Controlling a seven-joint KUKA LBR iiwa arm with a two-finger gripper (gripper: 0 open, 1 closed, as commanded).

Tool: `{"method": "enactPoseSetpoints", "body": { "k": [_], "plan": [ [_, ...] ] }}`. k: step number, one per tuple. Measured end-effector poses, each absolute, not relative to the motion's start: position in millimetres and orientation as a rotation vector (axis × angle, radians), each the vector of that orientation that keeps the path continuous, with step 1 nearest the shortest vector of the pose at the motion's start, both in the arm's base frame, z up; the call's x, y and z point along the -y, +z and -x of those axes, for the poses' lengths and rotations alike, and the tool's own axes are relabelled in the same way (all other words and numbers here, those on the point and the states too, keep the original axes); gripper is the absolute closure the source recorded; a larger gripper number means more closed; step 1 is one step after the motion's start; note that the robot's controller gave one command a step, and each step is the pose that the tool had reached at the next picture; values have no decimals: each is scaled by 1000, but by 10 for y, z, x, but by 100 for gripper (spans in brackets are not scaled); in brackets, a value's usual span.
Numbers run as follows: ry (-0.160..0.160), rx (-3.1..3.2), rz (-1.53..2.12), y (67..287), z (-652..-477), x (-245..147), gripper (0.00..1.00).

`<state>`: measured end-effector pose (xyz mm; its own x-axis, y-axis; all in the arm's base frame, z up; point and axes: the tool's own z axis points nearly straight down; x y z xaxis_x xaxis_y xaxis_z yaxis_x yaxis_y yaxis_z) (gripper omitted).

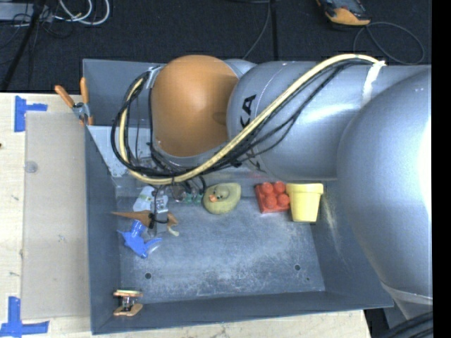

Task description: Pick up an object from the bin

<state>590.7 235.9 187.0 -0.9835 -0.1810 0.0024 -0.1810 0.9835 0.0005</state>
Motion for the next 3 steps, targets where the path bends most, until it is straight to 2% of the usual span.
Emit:
{"method": "enactPoseSetpoints", "body": {
  "k": [1, 2, 3],
  "plan": [
    [-1, 3084, -604, 1014, -6039, -2374, 0],
    [-3, 2926, -1135, 730, -6047, -2291, 0],
    [-1, 2901, -1212, 712, -5993, -2399, 0]
  ]
}}
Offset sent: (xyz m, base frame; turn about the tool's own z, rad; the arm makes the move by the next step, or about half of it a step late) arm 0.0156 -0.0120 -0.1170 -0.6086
